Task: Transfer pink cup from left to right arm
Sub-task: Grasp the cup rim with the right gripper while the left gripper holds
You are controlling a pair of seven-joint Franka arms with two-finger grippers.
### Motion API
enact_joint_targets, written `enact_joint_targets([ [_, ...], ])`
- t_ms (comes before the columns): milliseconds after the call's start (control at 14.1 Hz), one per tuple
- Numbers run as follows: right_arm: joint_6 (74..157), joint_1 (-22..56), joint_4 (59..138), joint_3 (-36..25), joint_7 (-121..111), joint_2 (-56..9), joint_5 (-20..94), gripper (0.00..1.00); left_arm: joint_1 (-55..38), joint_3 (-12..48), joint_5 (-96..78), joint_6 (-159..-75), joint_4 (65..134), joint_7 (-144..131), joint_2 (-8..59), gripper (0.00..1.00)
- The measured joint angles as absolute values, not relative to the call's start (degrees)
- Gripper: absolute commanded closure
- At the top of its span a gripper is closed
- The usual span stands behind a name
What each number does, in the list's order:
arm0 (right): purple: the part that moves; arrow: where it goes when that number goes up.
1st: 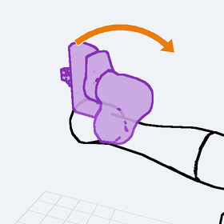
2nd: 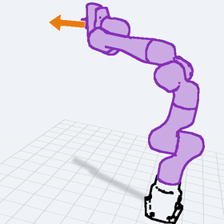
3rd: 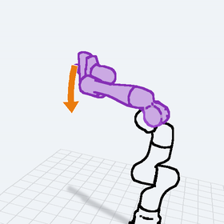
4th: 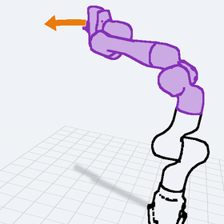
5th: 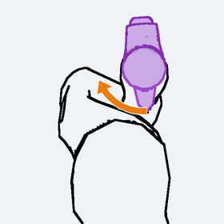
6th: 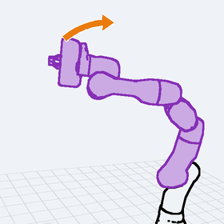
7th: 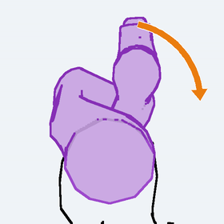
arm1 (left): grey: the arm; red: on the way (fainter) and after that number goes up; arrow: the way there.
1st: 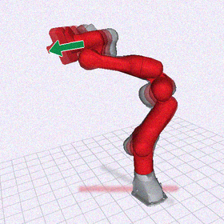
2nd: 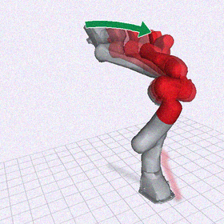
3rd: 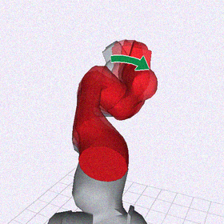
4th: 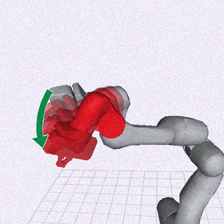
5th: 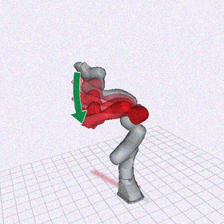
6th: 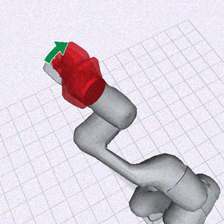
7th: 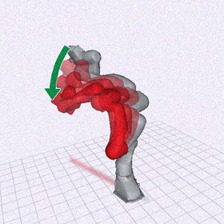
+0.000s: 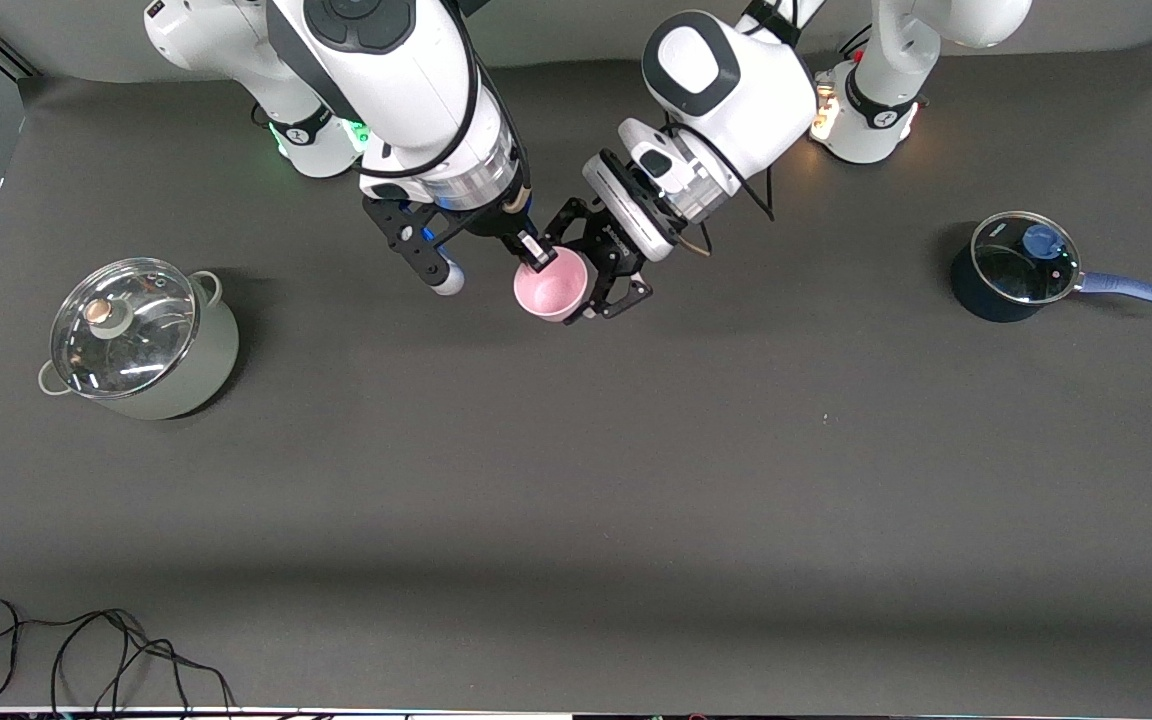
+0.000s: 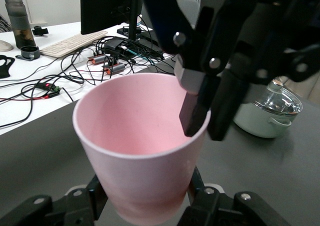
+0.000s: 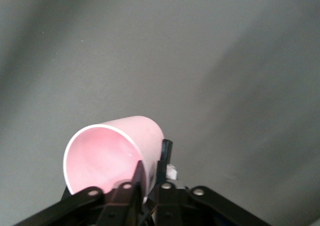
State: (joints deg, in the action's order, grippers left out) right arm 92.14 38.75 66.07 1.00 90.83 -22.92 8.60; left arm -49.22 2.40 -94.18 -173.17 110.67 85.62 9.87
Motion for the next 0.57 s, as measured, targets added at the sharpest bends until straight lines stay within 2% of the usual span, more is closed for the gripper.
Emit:
enact_joint_targets([
  [213, 92.09, 38.74, 66.05, 1.01, 90.7, -22.99, 8.62, 1.0, -49.35, 2.4, -94.12, -173.64, 110.67, 85.91, 9.91, 0.51],
  [285, 92.09, 38.74, 66.05, 1.0, 90.67, -22.99, 8.62, 1.0, -49.36, 2.4, -94.12, -173.66, 110.67, 85.91, 9.91, 0.33],
  [356, 92.09, 38.73, 66.04, 1.01, 90.66, -23.0, 8.62, 1.0, -49.36, 2.4, -94.12, -173.67, 110.67, 85.92, 9.91, 0.1],
  [427, 92.09, 38.69, 66.04, 1.0, 90.66, -23.0, 8.64, 1.0, -49.36, 2.38, -94.12, -173.72, 110.66, 85.91, 9.92, 0.01],
  [569, 91.72, 38.4, 66.01, 0.97, 89.12, -22.99, 8.56, 1.0, -49.31, 2.2, -94.21, -174.13, 110.58, 85.67, 9.95, 0.01],
])
